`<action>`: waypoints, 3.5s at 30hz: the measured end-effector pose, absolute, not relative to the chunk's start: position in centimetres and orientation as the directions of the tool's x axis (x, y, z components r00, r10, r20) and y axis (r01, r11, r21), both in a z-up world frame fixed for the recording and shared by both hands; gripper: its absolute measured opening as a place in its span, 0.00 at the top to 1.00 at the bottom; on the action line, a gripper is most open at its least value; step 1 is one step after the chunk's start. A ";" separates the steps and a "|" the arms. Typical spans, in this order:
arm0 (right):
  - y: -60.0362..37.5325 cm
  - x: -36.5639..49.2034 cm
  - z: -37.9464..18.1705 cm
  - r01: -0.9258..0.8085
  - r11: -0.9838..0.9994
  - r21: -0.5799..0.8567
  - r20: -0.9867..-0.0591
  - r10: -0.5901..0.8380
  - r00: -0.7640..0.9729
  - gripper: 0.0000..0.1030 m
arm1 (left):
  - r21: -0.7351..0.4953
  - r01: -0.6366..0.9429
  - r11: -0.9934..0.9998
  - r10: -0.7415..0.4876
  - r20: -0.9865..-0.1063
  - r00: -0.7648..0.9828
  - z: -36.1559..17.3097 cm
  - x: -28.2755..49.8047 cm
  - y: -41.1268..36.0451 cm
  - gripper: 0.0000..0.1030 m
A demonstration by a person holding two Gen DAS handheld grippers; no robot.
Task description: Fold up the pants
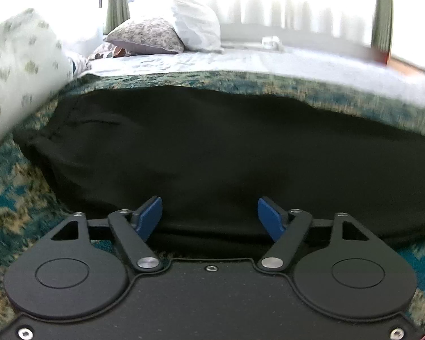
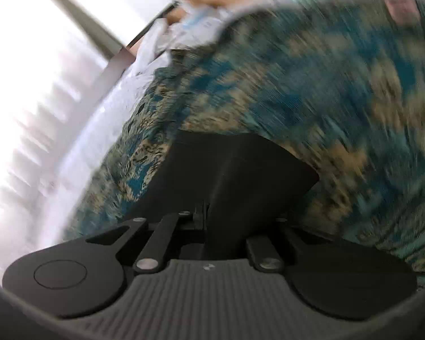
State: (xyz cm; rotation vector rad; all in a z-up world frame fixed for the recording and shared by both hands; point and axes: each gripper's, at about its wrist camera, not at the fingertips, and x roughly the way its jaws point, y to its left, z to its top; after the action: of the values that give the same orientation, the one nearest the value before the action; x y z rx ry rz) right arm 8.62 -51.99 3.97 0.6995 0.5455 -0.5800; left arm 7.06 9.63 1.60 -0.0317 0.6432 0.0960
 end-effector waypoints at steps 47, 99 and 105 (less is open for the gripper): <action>-23.6 6.8 4.2 0.009 0.991 -0.137 -0.585 -0.089 0.806 0.71 | -0.076 0.268 0.960 -0.271 -0.483 0.833 4.6 4.8 2.0 0.50; -24.5 4.1 0.6 -0.134 0.990 0.029 -0.513 0.130 0.848 0.54 | 0.025 0.245 0.969 -0.152 -0.720 0.677 4.8 17.7 -3.7 0.88; -24.6 4.0 0.6 -0.135 0.990 0.038 -0.510 0.135 0.849 0.53 | 0.153 -0.092 0.984 0.169 -0.632 0.757 6.2 19.5 1.7 0.86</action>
State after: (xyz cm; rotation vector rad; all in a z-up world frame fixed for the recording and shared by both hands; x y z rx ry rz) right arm 4.03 -24.64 0.60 0.0004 0.5377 0.1424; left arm 19.51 1.71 6.16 0.1152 0.6986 0.1421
